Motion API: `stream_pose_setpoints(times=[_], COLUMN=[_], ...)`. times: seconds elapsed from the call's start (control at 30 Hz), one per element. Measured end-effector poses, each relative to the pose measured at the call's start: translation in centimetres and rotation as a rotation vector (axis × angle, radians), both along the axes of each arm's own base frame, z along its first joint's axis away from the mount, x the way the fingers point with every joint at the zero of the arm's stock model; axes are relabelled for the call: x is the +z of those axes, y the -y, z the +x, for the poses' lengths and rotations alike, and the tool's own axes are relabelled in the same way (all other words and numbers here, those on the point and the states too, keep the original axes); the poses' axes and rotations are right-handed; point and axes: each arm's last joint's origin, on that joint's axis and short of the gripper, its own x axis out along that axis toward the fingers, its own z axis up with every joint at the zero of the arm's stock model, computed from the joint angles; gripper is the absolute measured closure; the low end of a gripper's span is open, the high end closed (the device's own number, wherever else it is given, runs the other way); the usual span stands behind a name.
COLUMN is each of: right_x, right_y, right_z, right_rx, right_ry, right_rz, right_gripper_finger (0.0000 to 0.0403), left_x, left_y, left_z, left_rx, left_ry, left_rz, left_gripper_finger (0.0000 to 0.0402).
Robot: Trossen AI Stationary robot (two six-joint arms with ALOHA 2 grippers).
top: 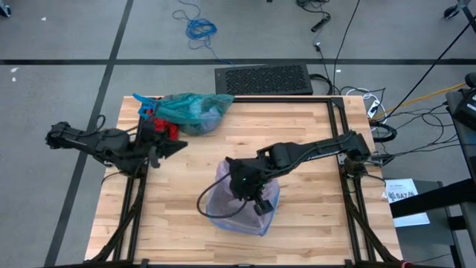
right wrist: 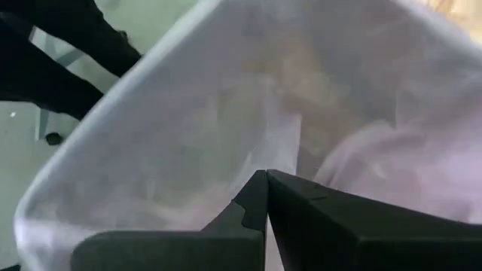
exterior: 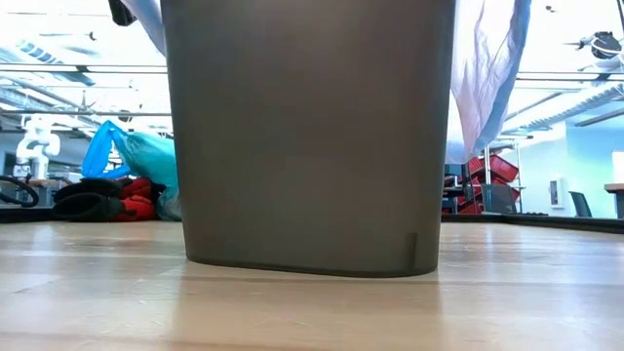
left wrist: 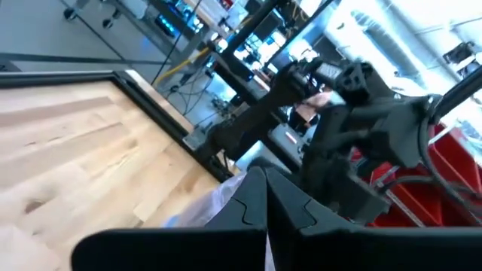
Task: Place trash/remove bag and relplace
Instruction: Insert the new pink trash bag into the black trash bin
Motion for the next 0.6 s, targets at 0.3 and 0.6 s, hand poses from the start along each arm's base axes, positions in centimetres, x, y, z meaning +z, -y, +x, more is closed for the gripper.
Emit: stream_pose_setpoints(times=[0.3,0.6], right_x=[-1.2,-5.5], right_y=[-0.5,-0.4], right_z=[2.4,3.8], right_rx=[0.000,-0.048], right_ry=[-0.044,-0.205], right_rz=[-0.019,-0.121], right_gripper_finger=[0.0403,0.0403], left_x=[0.1,-0.2], left_y=[-0.3,-0.3], left_z=[-0.9,-0.9], left_rx=[0.009,0.007], left_ry=[0.005,-0.031], left_rz=[0.023,0.032], left_gripper_finger=[0.0402,0.0402])
